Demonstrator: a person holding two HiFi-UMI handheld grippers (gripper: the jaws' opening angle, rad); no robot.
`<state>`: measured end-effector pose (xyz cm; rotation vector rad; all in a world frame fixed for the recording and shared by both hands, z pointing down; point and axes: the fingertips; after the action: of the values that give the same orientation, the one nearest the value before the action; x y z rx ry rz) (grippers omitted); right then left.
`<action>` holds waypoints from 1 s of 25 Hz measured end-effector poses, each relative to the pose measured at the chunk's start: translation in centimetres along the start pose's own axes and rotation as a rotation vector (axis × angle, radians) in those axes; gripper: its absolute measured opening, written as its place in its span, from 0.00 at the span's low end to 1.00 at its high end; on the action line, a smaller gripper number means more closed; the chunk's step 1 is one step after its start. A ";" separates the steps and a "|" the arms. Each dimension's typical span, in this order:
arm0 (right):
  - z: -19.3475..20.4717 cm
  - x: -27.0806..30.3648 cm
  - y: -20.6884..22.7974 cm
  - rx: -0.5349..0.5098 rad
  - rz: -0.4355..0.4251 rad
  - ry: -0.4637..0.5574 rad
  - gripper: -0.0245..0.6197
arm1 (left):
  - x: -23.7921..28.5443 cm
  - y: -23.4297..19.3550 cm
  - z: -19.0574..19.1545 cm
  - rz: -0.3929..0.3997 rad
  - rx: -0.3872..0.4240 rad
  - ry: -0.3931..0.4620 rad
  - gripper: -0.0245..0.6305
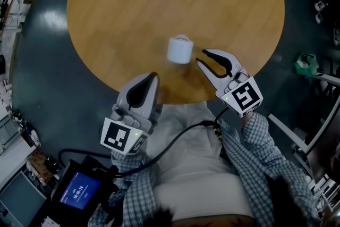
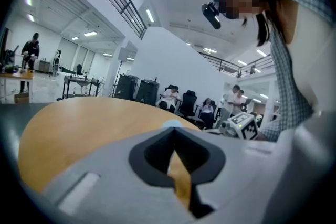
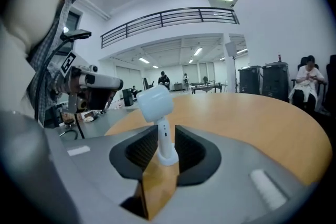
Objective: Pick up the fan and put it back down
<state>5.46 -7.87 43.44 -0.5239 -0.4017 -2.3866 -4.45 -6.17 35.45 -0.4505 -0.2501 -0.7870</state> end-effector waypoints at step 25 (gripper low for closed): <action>-10.6 -5.0 4.9 0.051 0.140 0.275 0.05 | 1.6 0.0 -7.6 0.019 0.185 0.199 0.04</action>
<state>9.40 -13.22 32.57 -0.1891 -0.2915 -2.2656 -2.98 -10.74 29.40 -0.1977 -0.1311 -0.7766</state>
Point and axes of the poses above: the fingertips, and each gripper's own axes: x forward along the fingers, y to its right, z out of its underside, and after that the axes turned 10 degrees about -y, right-handed
